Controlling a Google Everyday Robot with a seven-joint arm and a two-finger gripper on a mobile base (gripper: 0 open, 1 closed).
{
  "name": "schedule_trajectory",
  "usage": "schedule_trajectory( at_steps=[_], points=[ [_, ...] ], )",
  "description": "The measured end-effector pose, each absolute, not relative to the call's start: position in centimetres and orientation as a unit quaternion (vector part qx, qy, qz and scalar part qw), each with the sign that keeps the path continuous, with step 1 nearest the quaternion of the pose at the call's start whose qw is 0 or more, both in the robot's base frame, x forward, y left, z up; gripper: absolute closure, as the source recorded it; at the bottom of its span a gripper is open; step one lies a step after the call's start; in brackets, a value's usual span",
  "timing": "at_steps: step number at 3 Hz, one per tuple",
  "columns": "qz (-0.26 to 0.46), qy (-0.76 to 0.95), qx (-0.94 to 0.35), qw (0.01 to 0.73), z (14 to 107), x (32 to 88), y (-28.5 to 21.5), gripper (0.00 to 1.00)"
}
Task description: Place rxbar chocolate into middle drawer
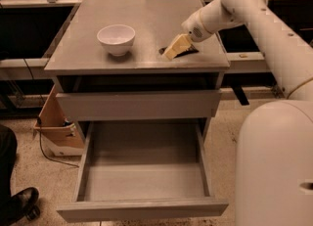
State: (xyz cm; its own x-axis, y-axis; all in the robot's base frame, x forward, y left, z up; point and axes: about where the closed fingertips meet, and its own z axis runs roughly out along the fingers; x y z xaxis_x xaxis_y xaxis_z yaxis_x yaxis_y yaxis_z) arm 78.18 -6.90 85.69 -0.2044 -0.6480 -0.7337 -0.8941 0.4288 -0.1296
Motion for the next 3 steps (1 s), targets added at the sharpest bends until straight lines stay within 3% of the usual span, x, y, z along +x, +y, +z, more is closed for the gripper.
schedule_trajectory(
  at_steps=[1,2,3],
  points=[
    [0.170,0.759,-0.502,0.378,84.04,78.53,-6.61,0.12],
    [0.169,0.758,-0.499,0.384,83.08,78.11,-7.25,0.36],
    [0.169,0.758,-0.499,0.385,83.61,78.01,-7.33,0.67]
  ],
)
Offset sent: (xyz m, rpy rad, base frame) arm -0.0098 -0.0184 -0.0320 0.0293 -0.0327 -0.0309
